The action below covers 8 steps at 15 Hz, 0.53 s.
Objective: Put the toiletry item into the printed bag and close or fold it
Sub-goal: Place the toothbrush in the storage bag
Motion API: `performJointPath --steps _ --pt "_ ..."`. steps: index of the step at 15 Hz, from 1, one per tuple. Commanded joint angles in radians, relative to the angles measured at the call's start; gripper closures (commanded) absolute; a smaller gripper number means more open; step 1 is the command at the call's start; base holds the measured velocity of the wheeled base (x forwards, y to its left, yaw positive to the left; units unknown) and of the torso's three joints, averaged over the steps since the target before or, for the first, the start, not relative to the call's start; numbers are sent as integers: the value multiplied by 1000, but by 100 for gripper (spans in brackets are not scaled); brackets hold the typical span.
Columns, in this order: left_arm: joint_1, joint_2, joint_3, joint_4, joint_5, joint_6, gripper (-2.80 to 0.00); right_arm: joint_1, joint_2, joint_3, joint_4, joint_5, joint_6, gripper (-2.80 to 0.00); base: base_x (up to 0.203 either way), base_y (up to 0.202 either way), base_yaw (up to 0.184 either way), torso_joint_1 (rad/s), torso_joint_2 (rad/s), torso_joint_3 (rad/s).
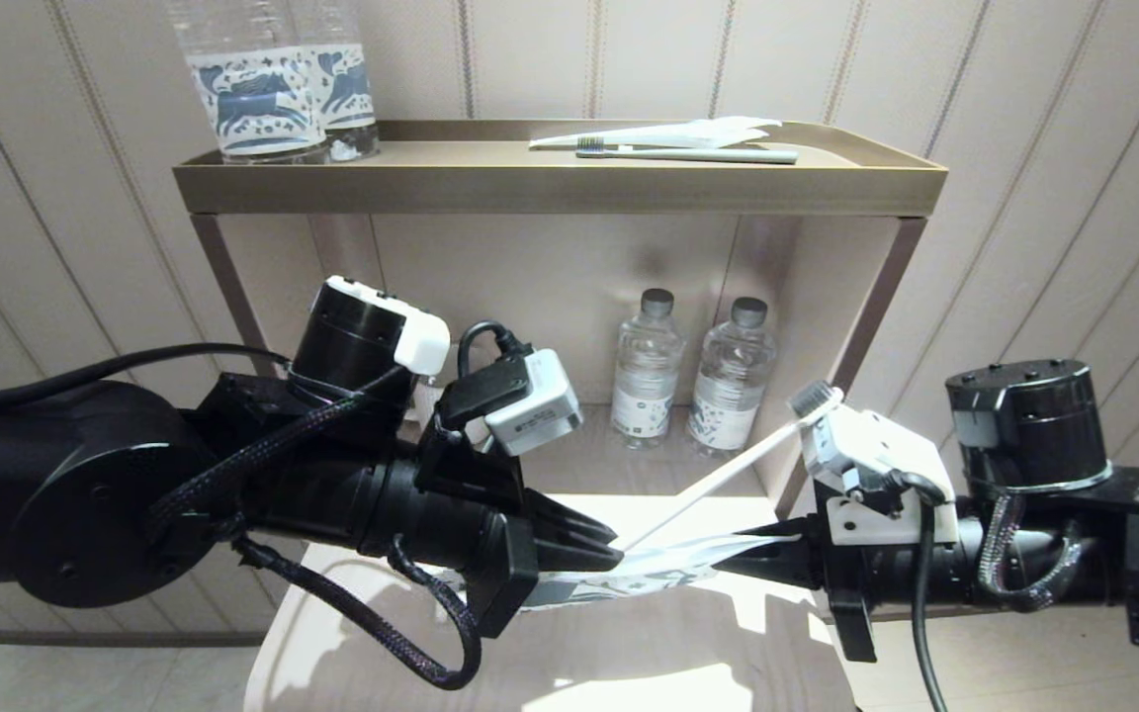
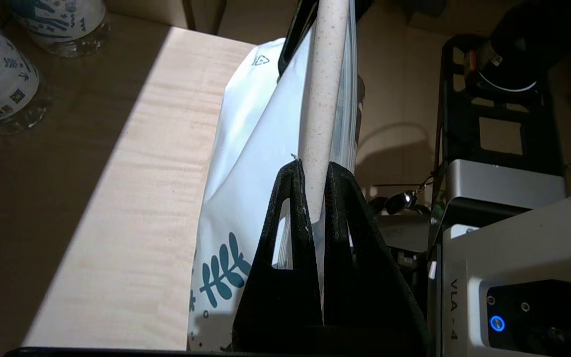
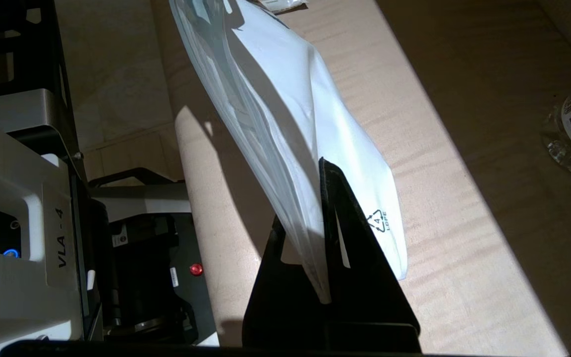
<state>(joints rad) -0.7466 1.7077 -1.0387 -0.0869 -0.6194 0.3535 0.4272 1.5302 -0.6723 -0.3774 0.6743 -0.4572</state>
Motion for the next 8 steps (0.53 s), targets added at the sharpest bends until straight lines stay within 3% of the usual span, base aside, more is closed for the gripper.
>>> performJointPath --steps 1,4,8 --pt "-4 -5 -12 1 -3 -1 0 -1 2 -3 -1 4 -3 0 0 0 0 0 0 0" --pt "-2 -28 -6 3 3 -4 0 -1 9 -6 -3 4 6 0 0 0 0 0 0 0" --pt "7 -74 -25 46 113 0 0 -1 16 -3 -3 2 6 0 0 0 0 0 0 0"
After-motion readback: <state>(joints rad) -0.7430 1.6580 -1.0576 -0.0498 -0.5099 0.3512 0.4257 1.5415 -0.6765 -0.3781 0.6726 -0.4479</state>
